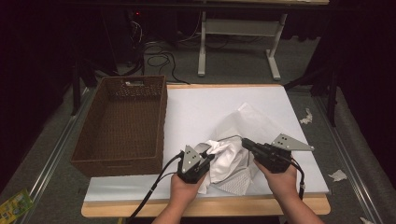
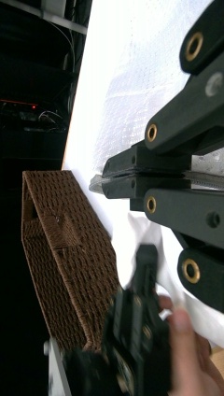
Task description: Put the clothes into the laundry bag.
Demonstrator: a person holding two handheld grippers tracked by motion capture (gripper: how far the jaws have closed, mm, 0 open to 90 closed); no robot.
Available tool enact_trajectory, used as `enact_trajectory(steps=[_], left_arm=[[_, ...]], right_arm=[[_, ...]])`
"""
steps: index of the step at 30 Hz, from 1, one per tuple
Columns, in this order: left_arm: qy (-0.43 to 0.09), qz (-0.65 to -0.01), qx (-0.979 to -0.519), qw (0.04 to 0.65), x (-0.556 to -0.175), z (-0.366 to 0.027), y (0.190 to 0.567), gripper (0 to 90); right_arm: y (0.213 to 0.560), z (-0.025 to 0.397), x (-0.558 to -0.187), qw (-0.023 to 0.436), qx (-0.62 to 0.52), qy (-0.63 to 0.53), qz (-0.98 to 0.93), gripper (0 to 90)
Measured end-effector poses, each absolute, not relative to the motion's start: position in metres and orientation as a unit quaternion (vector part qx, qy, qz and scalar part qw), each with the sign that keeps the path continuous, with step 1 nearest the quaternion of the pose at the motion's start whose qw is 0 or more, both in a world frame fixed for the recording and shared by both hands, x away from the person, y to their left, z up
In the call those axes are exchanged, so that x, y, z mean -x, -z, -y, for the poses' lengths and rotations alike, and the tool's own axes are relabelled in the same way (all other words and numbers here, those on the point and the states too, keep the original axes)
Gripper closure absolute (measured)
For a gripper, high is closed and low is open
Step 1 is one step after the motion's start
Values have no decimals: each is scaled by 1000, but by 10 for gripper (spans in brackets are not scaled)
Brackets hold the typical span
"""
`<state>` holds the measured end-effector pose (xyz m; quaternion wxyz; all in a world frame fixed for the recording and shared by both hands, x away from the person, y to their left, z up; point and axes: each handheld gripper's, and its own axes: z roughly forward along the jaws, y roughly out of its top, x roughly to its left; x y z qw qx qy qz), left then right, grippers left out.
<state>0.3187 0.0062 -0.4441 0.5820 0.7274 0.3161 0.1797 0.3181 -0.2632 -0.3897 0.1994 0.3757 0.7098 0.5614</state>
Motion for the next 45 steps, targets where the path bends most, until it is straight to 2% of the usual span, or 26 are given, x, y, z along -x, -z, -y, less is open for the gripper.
enact_trajectory(steps=[3, 9, 16, 20, 23, 26, 34, 38, 41, 45], left_arm=[[-155, -314, -729, 589, -315, 4, 443, 828], [-147, -302, -739, 584, -328, 40, 440, 831], [-154, -345, -727, 573, -361, 59, 451, 799], [-148, -348, -726, 575, -368, 54, 454, 678], [-132, -331, -725, 589, -361, 44, 451, 597], [-139, -322, -717, 603, -348, 32, 447, 518], [-182, -324, -701, 609, -327, 0, 440, 398], [-202, -348, -695, 596, -335, -18, 442, 297], [-185, -369, -708, 573, -348, -24, 453, 232], [-164, -378, -726, 551, -361, -20, 467, 355]], right_arm=[[389, 262, -317, 199, -375, -562, -710, 898], [387, 259, -315, 198, -365, -567, -711, 899], [385, 260, -312, 193, -364, -574, -708, 899], [386, 263, -313, 193, -367, -573, -707, 899], [387, 265, -313, 191, -369, -574, -706, 899], [388, 266, -315, 194, -370, -572, -706, 899], [388, 265, -313, 196, -372, -569, -707, 899], [387, 264, -313, 197, -373, -569, -706, 898], [388, 264, -314, 198, -370, -568, -707, 898], [389, 263, -315, 196, -373, -568, -707, 898]])
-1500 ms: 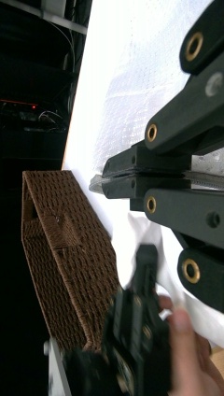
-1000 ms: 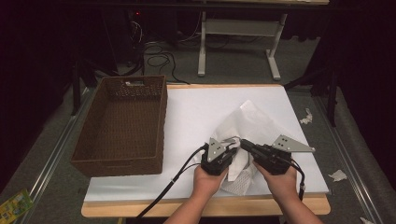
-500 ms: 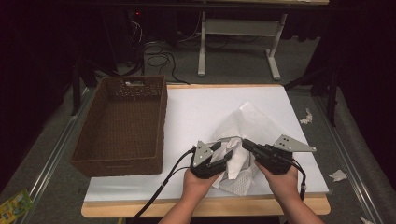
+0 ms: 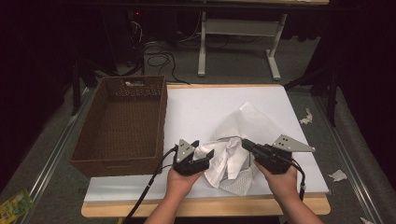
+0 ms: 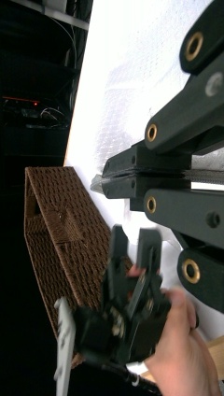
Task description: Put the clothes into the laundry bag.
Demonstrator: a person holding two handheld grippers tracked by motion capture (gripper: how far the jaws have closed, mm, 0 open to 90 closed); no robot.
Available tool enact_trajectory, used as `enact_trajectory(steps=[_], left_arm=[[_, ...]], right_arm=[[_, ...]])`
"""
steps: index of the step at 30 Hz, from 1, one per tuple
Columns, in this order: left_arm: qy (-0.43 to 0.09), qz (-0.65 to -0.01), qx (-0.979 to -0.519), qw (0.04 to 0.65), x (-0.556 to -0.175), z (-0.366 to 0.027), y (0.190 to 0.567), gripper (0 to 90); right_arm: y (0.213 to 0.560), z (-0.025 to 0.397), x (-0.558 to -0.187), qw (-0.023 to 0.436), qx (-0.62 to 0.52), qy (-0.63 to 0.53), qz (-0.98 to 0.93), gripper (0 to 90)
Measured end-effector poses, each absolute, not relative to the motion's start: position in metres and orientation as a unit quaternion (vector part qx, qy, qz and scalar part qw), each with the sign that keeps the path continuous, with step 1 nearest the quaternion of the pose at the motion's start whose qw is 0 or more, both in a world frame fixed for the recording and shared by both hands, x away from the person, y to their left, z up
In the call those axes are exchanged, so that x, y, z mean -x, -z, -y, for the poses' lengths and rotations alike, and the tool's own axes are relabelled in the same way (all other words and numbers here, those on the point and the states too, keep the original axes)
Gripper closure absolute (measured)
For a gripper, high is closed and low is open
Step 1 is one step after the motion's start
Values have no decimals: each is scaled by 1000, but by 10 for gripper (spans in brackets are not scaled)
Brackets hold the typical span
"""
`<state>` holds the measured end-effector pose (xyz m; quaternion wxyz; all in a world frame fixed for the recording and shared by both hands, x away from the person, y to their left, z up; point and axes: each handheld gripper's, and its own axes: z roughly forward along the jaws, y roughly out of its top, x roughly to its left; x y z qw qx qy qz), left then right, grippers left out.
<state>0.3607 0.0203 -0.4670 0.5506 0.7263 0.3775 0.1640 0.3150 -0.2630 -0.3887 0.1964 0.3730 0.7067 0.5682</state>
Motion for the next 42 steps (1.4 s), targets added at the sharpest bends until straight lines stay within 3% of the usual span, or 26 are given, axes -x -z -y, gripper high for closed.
enact_trajectory(steps=[4, 6, 12, 18, 21, 23, 25, 29, 32, 36, 42], left_arm=[[-141, -389, -728, 547, -359, -19, 472, 752], [-150, -372, -721, 565, -345, -14, 466, 850], [-137, -313, -733, 589, -327, 20, 449, 868], [-131, -328, -735, 579, -353, 44, 457, 863], [-129, -336, -737, 573, -367, 49, 464, 833], [-122, -338, -732, 579, -368, 46, 462, 759], [-122, -335, -727, 587, -361, 40, 460, 665], [-136, -332, -716, 599, -337, 20, 457, 562], [-155, -334, -705, 606, -324, 8, 457, 408], [-138, -338, -704, 610, -319, 9, 456, 182], [-104, -345, -749, 556, -329, 35, 470, 169]], right_arm=[[389, 263, -315, 197, -373, -567, -708, 898], [389, 264, -316, 197, -372, -568, -707, 898], [389, 261, -315, 196, -368, -566, -712, 898], [388, 260, -313, 196, -364, -569, -711, 898], [388, 262, -315, 193, -367, -570, -709, 898], [389, 263, -316, 192, -370, -569, -709, 898], [389, 263, -315, 193, -370, -571, -707, 898], [388, 263, -314, 195, -368, -570, -709, 898], [388, 261, -314, 197, -367, -567, -711, 898], [388, 260, -314, 200, -365, -565, -713, 898], [388, 261, -313, 200, -368, -565, -711, 898]])
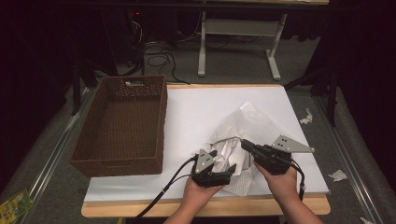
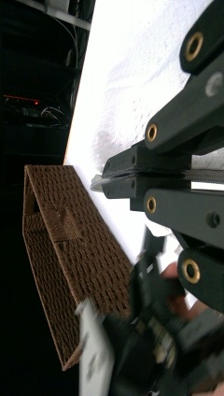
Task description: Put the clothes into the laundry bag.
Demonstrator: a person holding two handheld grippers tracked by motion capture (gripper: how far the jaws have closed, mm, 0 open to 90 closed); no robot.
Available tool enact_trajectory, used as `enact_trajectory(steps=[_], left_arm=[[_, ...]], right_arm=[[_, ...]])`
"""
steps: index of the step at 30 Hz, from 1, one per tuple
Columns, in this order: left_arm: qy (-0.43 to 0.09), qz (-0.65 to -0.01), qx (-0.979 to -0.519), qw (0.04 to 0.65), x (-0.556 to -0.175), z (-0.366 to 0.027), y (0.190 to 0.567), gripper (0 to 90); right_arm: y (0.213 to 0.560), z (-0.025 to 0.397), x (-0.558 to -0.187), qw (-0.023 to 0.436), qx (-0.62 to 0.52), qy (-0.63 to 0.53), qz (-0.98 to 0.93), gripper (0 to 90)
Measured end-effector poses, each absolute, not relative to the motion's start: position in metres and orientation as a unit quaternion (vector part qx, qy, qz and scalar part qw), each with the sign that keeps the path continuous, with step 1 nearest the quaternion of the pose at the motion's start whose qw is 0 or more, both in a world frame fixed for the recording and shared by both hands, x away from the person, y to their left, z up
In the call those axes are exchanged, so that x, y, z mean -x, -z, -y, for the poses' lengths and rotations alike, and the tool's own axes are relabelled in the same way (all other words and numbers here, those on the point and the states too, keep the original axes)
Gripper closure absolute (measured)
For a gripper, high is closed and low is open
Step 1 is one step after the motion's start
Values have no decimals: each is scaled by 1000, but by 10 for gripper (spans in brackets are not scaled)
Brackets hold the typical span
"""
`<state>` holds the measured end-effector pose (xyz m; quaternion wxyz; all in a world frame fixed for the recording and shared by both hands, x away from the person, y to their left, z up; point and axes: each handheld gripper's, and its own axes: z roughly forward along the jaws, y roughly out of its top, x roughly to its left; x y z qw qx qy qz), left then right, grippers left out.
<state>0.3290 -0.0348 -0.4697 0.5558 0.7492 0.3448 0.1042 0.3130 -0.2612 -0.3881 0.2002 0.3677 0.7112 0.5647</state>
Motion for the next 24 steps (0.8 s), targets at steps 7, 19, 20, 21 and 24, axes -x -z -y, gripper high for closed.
enact_trajectory(steps=[7, 19, 20, 21, 24], left_arm=[[-99, -364, -766, 520, -343, 39, 475, 646], [-149, -334, -722, 587, -362, 73, 441, 794], [-151, -331, -723, 587, -363, 78, 441, 794], [-155, -328, -723, 587, -364, 82, 441, 793], [-162, -328, -716, 594, -364, 86, 437, 797]], right_arm=[[388, 262, -314, 198, -365, -568, -711, 899], [379, 266, -314, 200, -363, -582, -700, 900], [378, 269, -314, 201, -365, -583, -698, 900], [378, 270, -314, 200, -368, -584, -696, 900], [378, 275, -316, 200, -370, -587, -692, 900]])
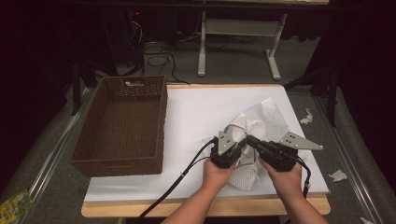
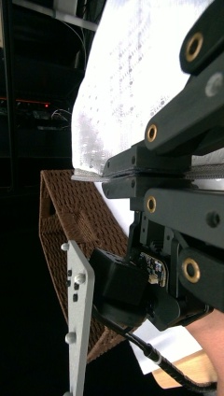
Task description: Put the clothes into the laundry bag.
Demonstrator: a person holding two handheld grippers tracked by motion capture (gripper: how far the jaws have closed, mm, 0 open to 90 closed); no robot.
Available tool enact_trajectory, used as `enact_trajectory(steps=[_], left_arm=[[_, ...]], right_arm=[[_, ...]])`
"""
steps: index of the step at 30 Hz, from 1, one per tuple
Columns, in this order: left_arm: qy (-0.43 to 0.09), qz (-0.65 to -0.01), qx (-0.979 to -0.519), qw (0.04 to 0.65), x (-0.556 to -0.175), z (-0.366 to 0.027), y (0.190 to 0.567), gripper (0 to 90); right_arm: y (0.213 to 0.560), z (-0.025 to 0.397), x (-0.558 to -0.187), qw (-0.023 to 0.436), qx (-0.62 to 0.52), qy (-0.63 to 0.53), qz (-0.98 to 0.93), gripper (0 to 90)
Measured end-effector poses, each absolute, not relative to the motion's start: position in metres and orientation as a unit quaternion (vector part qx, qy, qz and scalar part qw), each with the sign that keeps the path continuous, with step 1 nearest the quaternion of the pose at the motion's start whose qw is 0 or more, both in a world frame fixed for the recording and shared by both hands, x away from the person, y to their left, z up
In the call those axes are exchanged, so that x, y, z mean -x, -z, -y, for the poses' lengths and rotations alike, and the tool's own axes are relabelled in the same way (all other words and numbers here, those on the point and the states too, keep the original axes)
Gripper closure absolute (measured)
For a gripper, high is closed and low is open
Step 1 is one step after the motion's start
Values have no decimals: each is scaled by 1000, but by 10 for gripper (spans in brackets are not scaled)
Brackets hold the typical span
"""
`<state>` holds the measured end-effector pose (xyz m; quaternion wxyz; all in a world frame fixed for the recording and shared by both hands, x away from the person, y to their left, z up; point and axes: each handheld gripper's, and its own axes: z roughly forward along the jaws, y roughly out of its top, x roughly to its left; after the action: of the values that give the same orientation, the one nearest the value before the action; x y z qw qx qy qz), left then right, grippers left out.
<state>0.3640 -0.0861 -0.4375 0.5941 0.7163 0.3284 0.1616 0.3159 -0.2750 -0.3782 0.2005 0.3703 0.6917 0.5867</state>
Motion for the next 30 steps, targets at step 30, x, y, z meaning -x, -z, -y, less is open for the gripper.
enact_trajectory(steps=[30], left_arm=[[-210, -339, -726, 560, -359, 80, 465, 796]], right_arm=[[378, 249, -326, 197, -351, -585, -704, 900]])
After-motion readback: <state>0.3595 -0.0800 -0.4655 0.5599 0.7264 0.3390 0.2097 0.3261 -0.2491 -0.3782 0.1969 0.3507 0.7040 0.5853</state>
